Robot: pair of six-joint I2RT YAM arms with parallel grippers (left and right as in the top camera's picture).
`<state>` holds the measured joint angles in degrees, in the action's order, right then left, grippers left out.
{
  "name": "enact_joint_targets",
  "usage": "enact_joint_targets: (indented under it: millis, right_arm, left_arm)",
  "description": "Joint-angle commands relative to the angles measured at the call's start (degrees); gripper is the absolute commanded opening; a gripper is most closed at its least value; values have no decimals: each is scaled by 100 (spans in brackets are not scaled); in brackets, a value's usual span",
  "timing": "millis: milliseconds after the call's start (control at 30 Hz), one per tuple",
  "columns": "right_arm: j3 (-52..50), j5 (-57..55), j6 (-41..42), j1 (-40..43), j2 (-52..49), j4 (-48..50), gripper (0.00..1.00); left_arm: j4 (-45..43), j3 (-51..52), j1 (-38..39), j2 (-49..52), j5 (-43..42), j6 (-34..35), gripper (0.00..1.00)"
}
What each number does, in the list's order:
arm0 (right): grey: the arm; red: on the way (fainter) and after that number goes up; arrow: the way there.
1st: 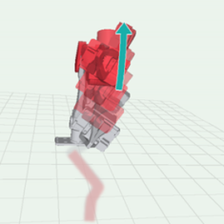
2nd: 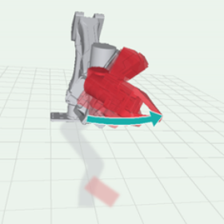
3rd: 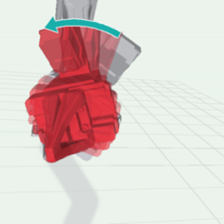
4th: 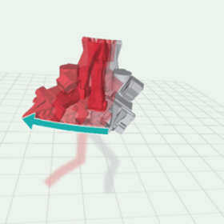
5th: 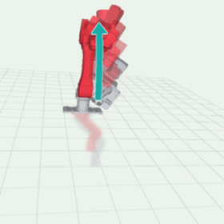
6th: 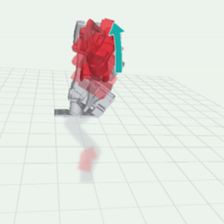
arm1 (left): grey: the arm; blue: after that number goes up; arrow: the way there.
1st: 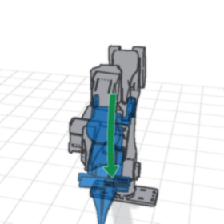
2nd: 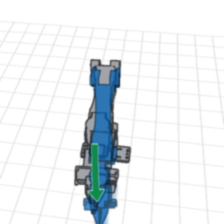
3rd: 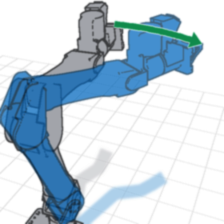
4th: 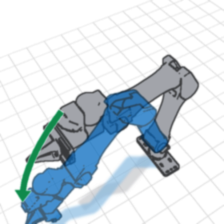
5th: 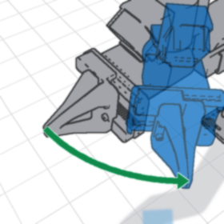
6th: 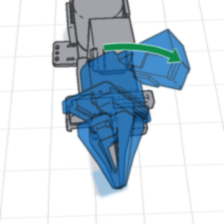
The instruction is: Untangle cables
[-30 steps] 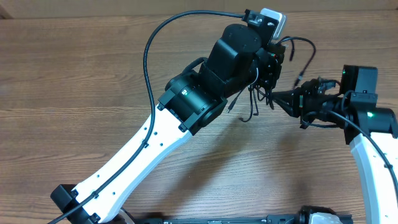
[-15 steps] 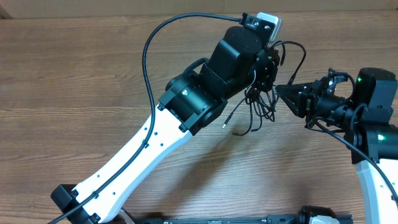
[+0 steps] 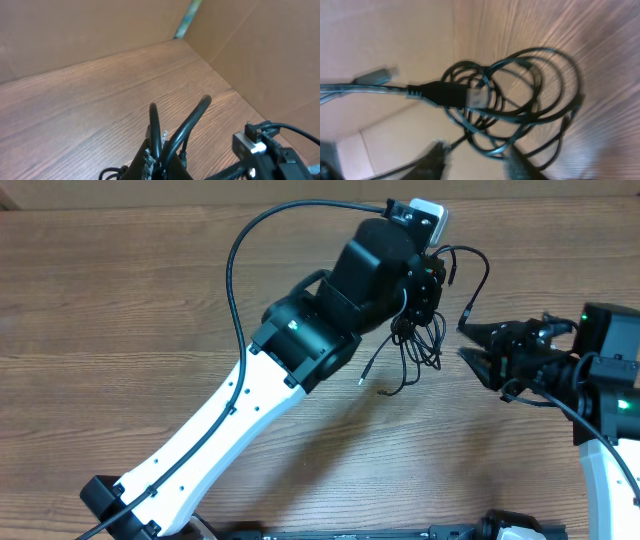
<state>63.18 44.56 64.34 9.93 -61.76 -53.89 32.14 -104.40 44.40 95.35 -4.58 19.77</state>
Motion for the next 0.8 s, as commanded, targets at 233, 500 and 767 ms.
enact_joint_targets:
  millis: [233,500,767]
  right_arm:
    - [107,837,175,339,87,-219,47]
    - [107,1661,299,326,68,109,33]
    - [107,1637,26,326,57,107,33]
  left_arm:
    - [-704,-76,-636,-271,-1878,-498,4]
    - [-1082,-76,-741,-269,-2354,-345,4]
    - [-1311,-76,-717,-269,-2352,120,4]
